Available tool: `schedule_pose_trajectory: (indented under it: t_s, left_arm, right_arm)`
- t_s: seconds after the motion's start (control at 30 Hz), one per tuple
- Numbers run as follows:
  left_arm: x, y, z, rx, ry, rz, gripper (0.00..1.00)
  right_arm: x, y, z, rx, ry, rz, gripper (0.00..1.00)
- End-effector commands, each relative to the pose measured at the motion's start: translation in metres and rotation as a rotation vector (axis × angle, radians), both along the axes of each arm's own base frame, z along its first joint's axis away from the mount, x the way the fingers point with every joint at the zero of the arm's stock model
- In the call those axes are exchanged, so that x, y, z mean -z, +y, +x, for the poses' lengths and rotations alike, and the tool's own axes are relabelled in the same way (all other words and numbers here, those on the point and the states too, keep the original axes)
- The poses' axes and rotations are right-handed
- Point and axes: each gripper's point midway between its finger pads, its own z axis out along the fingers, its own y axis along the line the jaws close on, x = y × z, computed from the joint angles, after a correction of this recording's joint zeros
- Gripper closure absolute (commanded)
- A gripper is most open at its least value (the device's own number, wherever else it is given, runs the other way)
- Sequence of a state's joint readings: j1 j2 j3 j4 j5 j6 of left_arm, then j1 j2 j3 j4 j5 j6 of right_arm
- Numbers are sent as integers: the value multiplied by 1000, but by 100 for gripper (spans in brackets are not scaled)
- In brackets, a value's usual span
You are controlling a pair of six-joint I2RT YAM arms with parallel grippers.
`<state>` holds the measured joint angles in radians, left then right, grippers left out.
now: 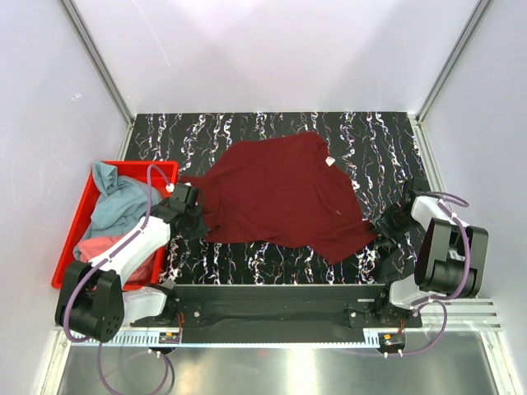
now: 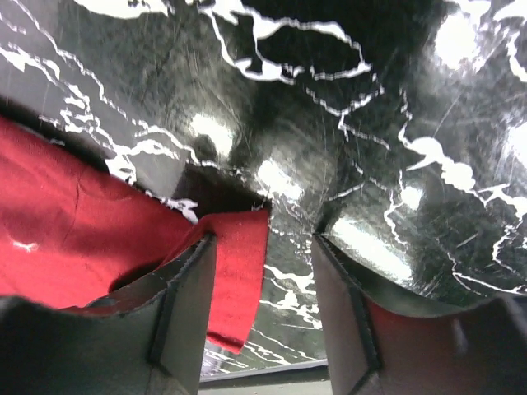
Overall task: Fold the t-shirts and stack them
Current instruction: Flatten the tshirt out
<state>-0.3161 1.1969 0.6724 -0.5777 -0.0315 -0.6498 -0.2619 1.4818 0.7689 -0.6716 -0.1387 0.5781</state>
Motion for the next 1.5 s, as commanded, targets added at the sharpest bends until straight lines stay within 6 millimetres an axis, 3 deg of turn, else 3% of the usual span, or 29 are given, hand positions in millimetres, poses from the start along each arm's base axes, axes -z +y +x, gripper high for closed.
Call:
schedule_pose_trajectory:
  t_s: [0.0,0.3,0.43,0.53,0.57,0.67,0.77,0.87,0.93,1.07,1.1,1.17,1.2,1.3,1.33,1.47]
  left_arm:
    - [-10,-6,10,28,-39,-24,100]
    - [-6,-5,6,26,-35,-24,100]
    - [-9,-5,6,28,-40,-27,100]
    - [-8,-4,4,27,-38,-25,100]
    - [-9,-4,4,26,-37,-25,100]
    - [-10,-4,4,23,-40,-28,100]
    - [-13,-4,4,24,-47,-29,100]
    - [-24,-10,4,60,-61,-53,100]
    - [-33,-11,2,71,-64,-66,100]
    - [-76,-14,8,69,-172,-100,100]
    - [-97,-13,13,57,-227,-107,100]
    - [-115,-11,12,42,-253,-112,100]
    - [-137,-11,16,34,-301,-121,100]
    - [-165,-4,17,1,-343,-109,100]
    - [-187,-3,19,-7,-382,-115,100]
    - [-240,4,25,-37,-467,-103,100]
  right_arm:
    - [-3,-16,23,-15,-54,-80,46]
    - [17,-1,31,-83,-4,-107,53]
    - [23,-6,29,-76,29,-127,57]
    - [25,-7,33,-81,37,-128,71]
    - [25,-7,33,-84,40,-128,84]
    - [28,-7,33,-85,55,-124,100]
    - [22,-13,34,-85,41,-161,100]
    - [-3,-17,39,-91,2,-187,100]
    - [-39,-17,46,-99,-64,-194,100]
    - [-99,-14,54,-108,-176,-198,100]
    - [-121,-15,62,-102,-229,-206,100]
    - [-139,-15,63,-99,-247,-210,100]
    - [-149,-16,68,-96,-273,-214,100]
    - [-203,-20,95,-88,-395,-243,100]
    - [-213,-24,100,-87,-412,-258,100]
    - [-271,-39,127,-52,-517,-296,100]
